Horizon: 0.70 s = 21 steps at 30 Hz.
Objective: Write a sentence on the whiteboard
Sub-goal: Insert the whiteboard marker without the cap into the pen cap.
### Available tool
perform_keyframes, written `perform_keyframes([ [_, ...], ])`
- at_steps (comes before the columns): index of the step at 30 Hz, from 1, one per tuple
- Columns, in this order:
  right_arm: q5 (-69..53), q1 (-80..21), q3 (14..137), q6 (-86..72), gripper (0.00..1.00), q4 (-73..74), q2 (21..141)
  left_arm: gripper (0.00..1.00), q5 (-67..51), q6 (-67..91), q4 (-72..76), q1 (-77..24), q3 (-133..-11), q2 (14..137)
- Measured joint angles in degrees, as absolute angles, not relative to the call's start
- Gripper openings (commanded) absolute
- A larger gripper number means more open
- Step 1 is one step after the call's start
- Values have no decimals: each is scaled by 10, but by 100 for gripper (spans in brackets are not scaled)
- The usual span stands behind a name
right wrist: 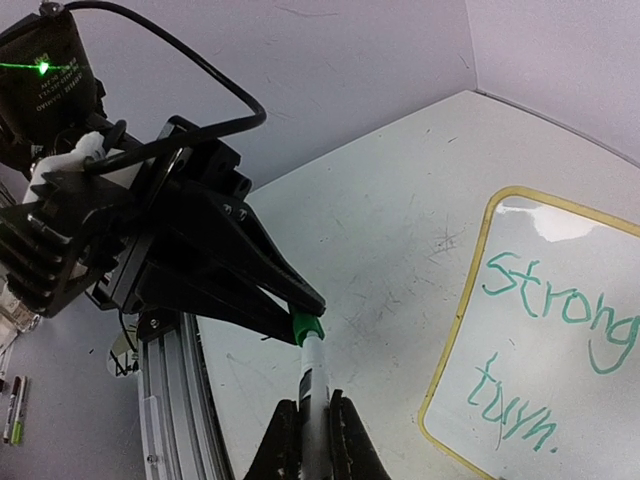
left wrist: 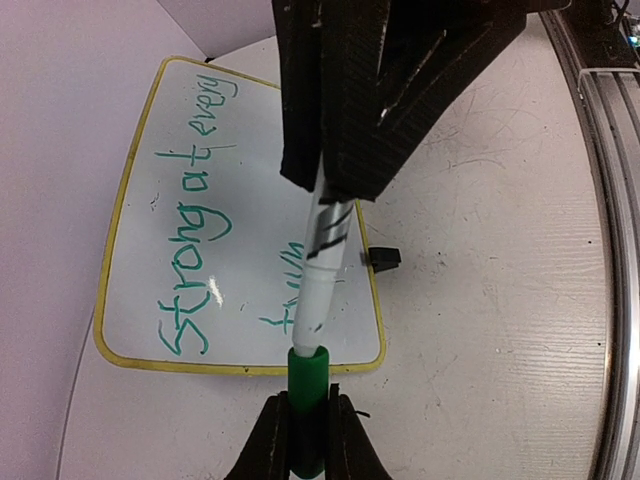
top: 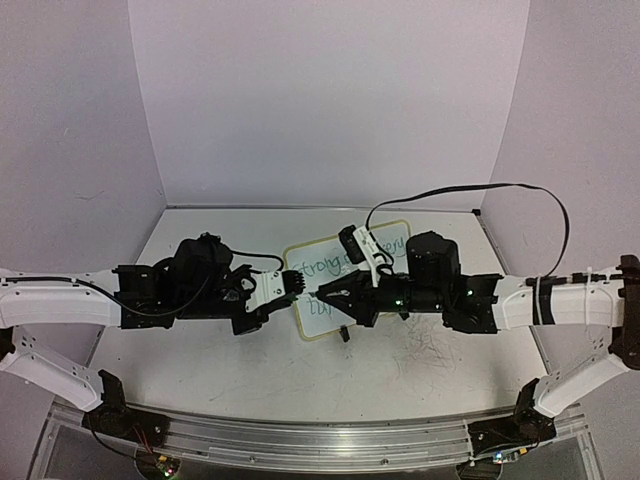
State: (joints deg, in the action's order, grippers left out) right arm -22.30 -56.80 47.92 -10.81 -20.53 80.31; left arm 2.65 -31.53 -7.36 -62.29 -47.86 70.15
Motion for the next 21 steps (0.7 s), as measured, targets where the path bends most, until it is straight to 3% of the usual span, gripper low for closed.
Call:
perform_keyframes([
  [21,-315,-554,556,-164,0,-157,891,0,102,-315,-79,-659,-470,706],
])
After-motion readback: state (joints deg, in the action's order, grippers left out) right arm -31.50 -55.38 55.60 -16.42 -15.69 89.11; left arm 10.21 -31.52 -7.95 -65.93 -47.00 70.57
